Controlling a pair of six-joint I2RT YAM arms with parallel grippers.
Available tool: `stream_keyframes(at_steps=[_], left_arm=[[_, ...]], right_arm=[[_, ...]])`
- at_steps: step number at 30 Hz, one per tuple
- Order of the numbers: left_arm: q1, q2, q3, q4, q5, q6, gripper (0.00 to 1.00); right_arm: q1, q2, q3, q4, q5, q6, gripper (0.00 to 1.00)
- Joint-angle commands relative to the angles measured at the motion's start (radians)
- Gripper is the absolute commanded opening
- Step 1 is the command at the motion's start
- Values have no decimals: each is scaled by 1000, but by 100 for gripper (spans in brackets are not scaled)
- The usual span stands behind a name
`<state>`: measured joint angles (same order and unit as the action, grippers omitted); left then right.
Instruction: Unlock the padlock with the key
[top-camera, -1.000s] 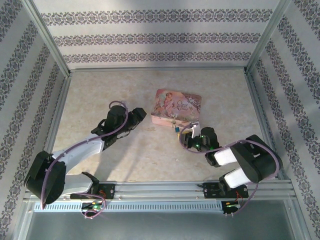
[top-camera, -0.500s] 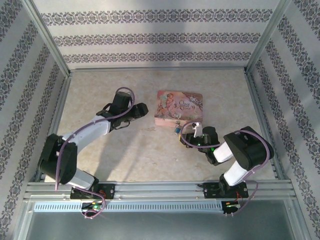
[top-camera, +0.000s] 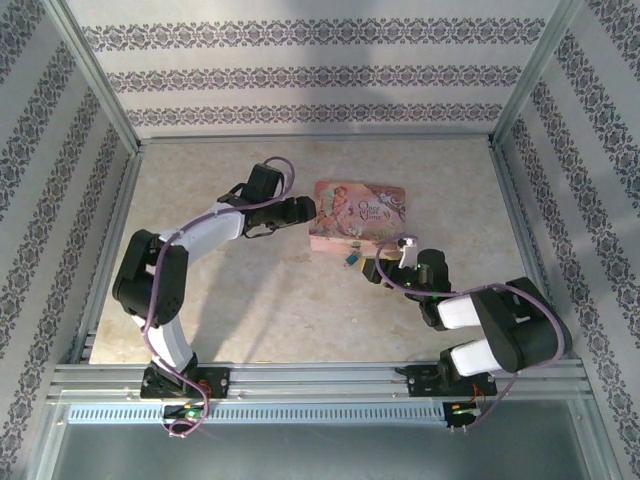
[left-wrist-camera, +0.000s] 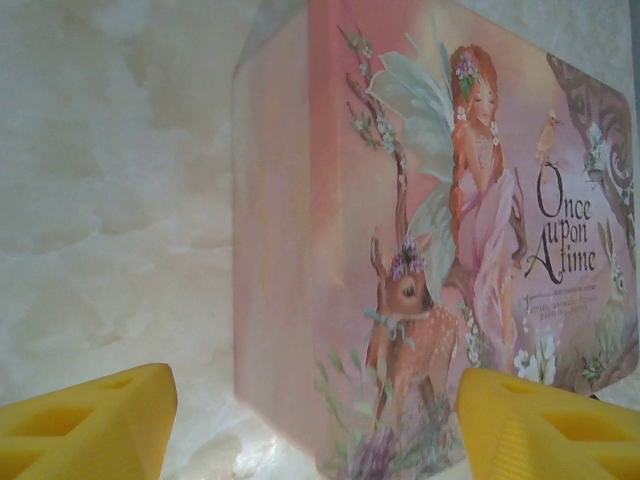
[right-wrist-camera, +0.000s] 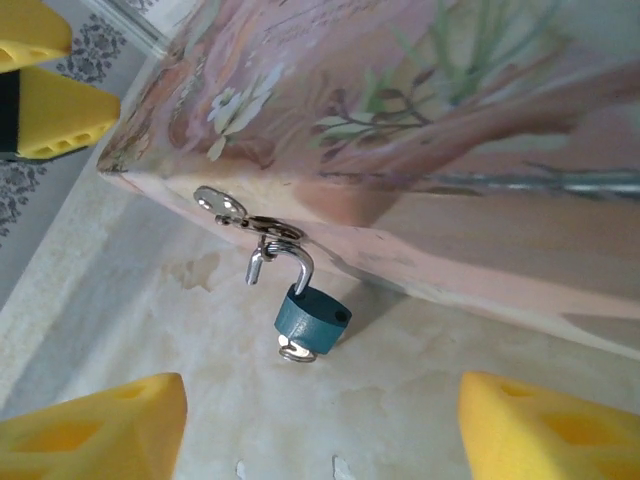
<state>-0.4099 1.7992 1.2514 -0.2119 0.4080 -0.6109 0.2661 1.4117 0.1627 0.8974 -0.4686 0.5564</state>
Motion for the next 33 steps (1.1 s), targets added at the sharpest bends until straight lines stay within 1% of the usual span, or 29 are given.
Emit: stream_keyframes(at_steps=[1,5,10,13,18,23,27,30,33], left_arm=[[8,63,54,-52,57,39,72],[8,107,69,-67,84,40,70],[8,109,28,-101,46,51,68],[8,86,-33,-95,17,40,68],[8,33,-136,-53,19,3,66],[8,-31,-210,-20,-1,-37,66],[7,-52,-230,-7,-6,-50,66],[8,-52,-230,-12,-5,-47,66],[8,-55,-232,-18,-16,-43,66]], right_arm=[[-26,-62,26,-68,-39,19,77],[-49,-92,57,-112,-59,13,83],[-68,-60,107,-130,-86,-5,84],[-84,-24,146,-132,-105,-19,84],[-110,76,247,-125,-169,-46,84],[-114,146,305,-86,-185,-17,83],[-114,128,279,-73,-190,-1,82],[-117,77,237,-86,-202,-8,82],[-120,31,205,-112,-248,-1,82]])
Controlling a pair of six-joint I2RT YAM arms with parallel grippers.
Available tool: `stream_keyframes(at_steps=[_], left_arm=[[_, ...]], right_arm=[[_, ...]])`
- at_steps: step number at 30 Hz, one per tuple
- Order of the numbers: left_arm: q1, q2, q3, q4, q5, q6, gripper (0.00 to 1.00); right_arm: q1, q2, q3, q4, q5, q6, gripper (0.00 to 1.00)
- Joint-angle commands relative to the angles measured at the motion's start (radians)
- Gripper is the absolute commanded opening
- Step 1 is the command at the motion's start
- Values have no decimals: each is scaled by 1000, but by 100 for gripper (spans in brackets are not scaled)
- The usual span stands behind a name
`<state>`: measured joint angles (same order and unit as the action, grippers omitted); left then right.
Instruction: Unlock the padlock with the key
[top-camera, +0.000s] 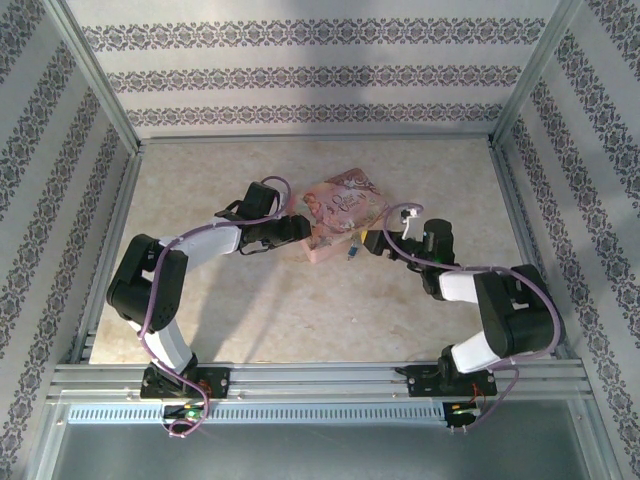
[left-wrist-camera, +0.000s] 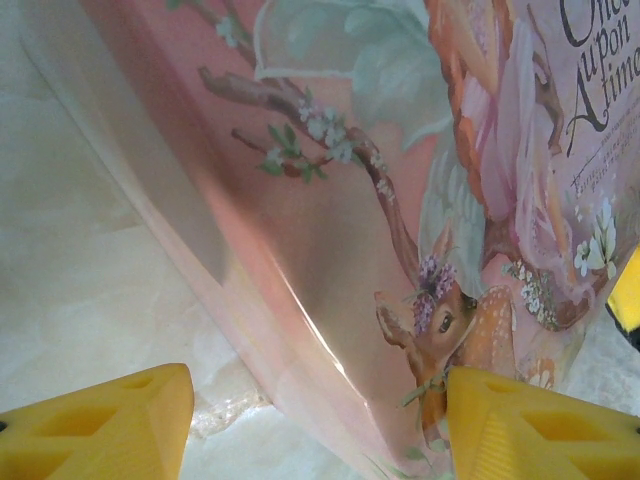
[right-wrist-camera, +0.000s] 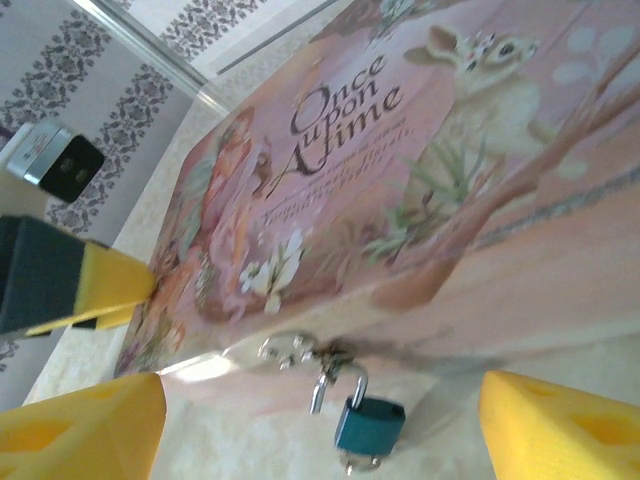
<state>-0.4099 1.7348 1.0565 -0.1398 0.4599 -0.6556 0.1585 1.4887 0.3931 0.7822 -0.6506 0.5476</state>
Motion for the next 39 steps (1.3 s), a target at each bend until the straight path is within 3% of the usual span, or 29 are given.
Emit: stream_keyframes(at_steps=[1,5,12,32,39], left_arm=[[8,8,-38,-92,-72,5,66],[8,7,-38,-91,-76,7,66],[8,7,-39,-82,-70,1,66],[8,0,-18,-114,-73,14,65],[8,0,-11,-122,-81,19,65]], right_arm=[[-13,-51,-28,-7,-94,16,82],[-8,-23,-25,2,-158,56,87],[33,79,7,66,-150,80,87],[88,308,136,188,-157,117,81],[93,373,145,298,-207,164,74]])
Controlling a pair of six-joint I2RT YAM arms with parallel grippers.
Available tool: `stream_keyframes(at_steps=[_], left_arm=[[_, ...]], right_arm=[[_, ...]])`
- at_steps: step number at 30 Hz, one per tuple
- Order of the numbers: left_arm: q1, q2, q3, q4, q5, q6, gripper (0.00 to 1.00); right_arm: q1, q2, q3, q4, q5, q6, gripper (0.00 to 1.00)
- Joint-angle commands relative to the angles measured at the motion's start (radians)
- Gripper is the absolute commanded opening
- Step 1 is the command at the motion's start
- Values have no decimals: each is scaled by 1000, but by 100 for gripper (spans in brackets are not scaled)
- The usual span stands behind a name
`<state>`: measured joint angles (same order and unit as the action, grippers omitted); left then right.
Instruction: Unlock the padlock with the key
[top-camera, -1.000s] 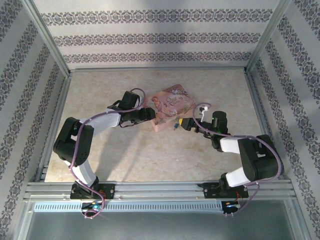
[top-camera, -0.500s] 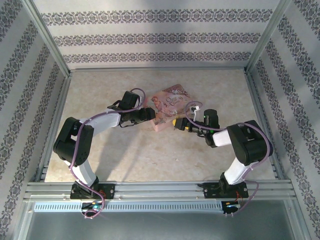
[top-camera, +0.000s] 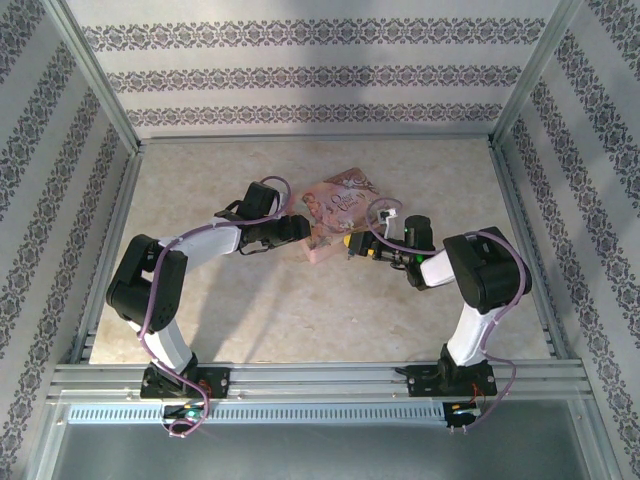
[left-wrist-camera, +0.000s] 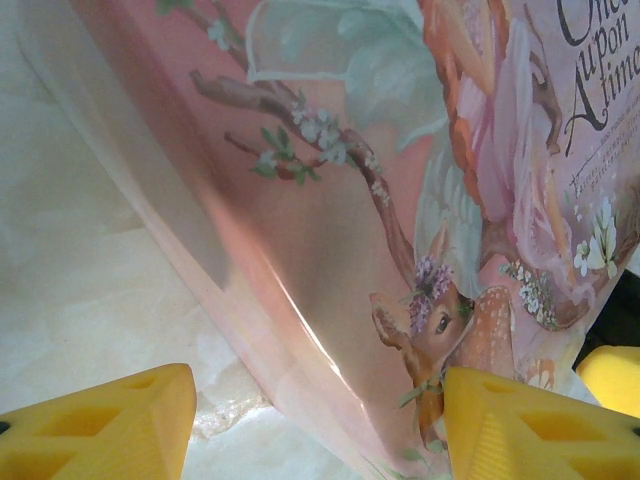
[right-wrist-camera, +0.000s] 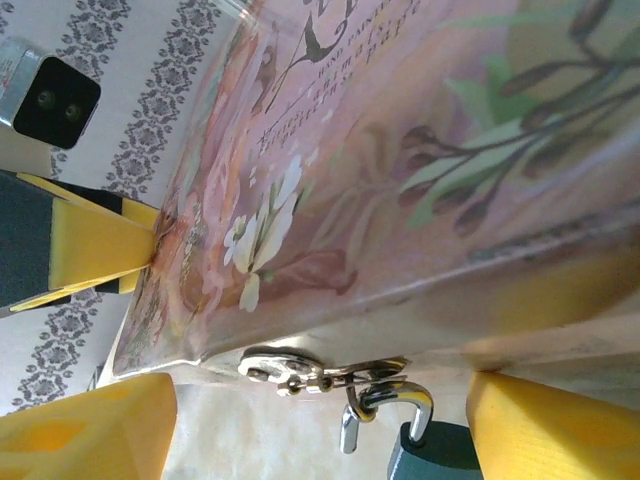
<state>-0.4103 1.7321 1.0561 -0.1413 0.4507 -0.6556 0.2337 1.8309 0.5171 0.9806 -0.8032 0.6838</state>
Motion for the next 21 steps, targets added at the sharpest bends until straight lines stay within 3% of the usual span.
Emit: stream_keyframes(at_steps=[1,21], left_arm=[[8,3,-10,-122,-72,19,65],[23,-17,-26,-136,-82,28,65]], right_arm=[[16,43,24,119,-65,39,72],[6,84,-12,323,-139,136,54]])
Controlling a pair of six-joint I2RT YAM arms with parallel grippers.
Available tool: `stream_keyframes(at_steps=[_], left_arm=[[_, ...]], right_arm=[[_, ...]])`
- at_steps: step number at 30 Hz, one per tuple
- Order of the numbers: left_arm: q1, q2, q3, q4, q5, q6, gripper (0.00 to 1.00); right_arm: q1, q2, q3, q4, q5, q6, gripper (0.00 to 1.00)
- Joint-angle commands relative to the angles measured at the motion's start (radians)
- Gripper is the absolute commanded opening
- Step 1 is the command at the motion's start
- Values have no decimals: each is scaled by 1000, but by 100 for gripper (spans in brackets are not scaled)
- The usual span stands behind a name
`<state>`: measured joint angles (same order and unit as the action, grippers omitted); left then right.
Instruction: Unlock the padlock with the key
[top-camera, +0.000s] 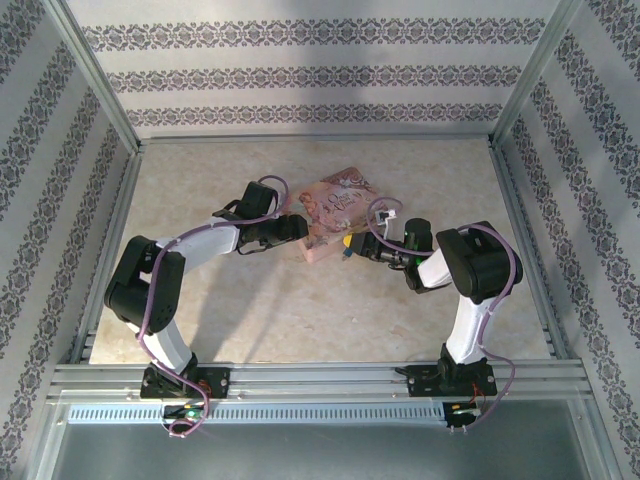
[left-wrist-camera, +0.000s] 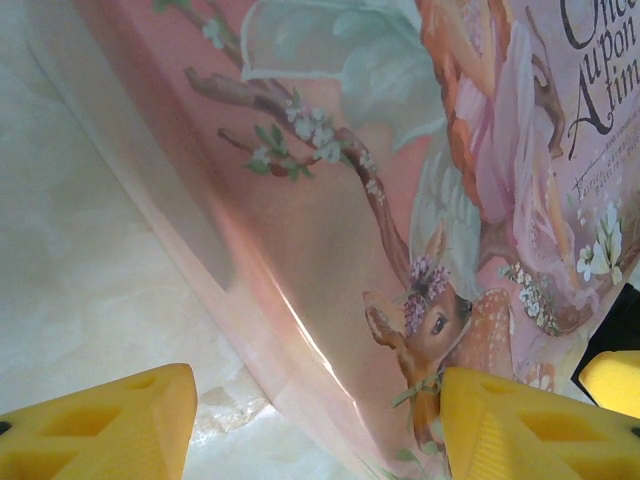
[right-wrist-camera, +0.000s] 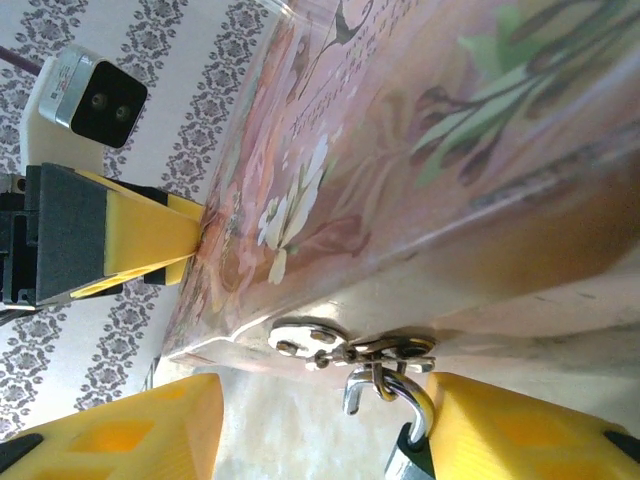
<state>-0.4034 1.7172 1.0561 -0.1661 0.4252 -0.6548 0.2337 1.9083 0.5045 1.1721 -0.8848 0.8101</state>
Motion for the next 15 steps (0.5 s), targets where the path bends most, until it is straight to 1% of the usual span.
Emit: stream_keyframes(at_steps=[1,15], left_arm=[[17,-4,-29,-110,-57,28,65],[20,-16,-48,-105,-64,23,65]], right_arm=[[6,9,-3,140,-59,15,53],[1,36,-28,167,-51,30,38]])
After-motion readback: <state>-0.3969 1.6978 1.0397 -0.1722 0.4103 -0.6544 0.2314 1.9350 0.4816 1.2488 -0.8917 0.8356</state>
